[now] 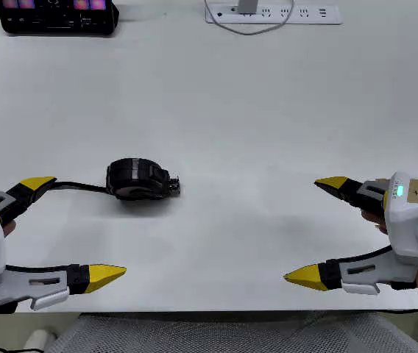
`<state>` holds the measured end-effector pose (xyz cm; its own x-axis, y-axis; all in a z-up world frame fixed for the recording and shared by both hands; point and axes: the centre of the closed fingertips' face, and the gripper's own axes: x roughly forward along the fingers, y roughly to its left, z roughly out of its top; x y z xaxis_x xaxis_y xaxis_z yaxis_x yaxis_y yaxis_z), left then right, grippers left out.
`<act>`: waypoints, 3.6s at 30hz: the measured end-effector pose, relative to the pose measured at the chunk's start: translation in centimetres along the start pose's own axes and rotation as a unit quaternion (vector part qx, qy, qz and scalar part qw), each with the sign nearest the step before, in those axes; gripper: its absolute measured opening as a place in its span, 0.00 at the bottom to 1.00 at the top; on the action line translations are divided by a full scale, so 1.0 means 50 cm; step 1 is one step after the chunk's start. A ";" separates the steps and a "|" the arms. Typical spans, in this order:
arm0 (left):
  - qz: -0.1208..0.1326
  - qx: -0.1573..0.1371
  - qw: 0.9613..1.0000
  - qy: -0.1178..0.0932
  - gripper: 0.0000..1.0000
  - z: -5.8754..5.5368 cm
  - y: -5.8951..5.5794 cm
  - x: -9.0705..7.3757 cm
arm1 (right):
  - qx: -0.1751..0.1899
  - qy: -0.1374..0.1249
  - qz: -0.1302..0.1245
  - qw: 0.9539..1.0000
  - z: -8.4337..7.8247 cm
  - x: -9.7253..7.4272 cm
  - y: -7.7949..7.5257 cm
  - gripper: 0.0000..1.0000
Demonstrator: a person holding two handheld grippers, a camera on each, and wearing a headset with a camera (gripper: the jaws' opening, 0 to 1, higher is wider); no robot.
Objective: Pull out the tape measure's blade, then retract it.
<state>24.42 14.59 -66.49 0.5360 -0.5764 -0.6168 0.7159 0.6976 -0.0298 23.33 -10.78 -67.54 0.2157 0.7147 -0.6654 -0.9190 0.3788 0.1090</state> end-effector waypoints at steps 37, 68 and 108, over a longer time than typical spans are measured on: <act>0.001 0.003 1.000 0.004 0.99 -0.004 0.006 0.001 | -0.007 -0.011 -0.012 1.000 0.009 0.006 -0.019 0.92; 0.003 0.000 1.000 -0.001 0.99 0.009 0.018 0.019 | -0.008 -0.009 -0.002 1.000 0.008 0.018 -0.014 0.94; -0.026 0.036 0.999 0.008 0.99 0.019 0.046 0.081 | -0.033 -0.030 0.039 0.998 0.066 0.120 -0.046 0.93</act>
<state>28.66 13.47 -68.28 0.4907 -0.6043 -0.6277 0.7735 0.6338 -0.0054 27.81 -5.41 -69.34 0.1601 0.7754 -0.6109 -0.9531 0.2825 0.1088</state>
